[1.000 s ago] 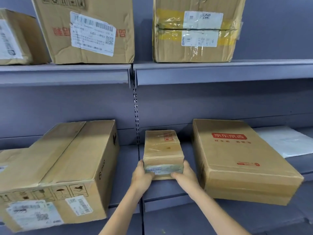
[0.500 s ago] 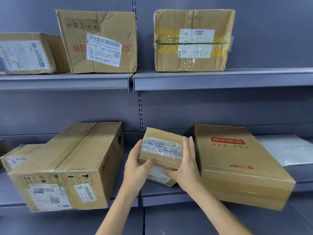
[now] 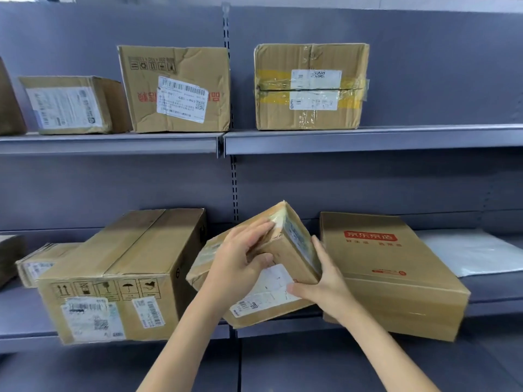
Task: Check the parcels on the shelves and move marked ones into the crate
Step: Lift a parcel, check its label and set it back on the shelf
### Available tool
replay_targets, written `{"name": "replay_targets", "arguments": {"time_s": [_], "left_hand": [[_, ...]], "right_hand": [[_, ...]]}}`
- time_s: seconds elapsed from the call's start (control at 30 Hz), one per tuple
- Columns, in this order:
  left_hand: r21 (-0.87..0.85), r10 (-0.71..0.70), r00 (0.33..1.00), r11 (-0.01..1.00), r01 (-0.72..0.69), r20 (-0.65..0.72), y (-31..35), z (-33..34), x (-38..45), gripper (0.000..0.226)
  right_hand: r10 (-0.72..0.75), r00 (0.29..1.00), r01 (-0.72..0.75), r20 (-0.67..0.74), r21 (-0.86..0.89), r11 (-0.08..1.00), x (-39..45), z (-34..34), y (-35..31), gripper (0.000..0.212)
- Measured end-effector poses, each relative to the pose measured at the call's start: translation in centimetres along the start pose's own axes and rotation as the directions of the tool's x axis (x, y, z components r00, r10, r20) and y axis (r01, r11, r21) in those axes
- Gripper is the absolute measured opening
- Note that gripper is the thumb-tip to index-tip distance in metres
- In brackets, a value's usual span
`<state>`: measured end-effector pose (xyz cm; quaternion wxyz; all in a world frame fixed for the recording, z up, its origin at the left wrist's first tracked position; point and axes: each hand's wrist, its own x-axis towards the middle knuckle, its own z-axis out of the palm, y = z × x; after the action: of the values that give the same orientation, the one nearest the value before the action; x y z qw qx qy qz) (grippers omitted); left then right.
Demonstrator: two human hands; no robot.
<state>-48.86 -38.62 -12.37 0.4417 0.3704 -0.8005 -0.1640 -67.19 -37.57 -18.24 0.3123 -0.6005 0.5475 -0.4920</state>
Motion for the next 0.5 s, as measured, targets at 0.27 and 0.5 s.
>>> {"name": "replay_targets", "arguments": {"time_s": [0.27,0.5], "left_hand": [[0.249,-0.036,0.964,0.963,0.104,-0.262,-1.2,-0.2,-0.7,0.061],[-0.306,-0.354,0.919,0.906,0.291,-0.174,-1.2,0.7,-3.3,0.059]], "right_hand": [[0.159,0.979,-0.078,-0.131,0.475,0.876,-2.1,-0.6,0.7,0.094],[0.215,0.977,-0.108,0.004,0.875,0.472,-2.8,-0.1,-0.6,0.058]]}}
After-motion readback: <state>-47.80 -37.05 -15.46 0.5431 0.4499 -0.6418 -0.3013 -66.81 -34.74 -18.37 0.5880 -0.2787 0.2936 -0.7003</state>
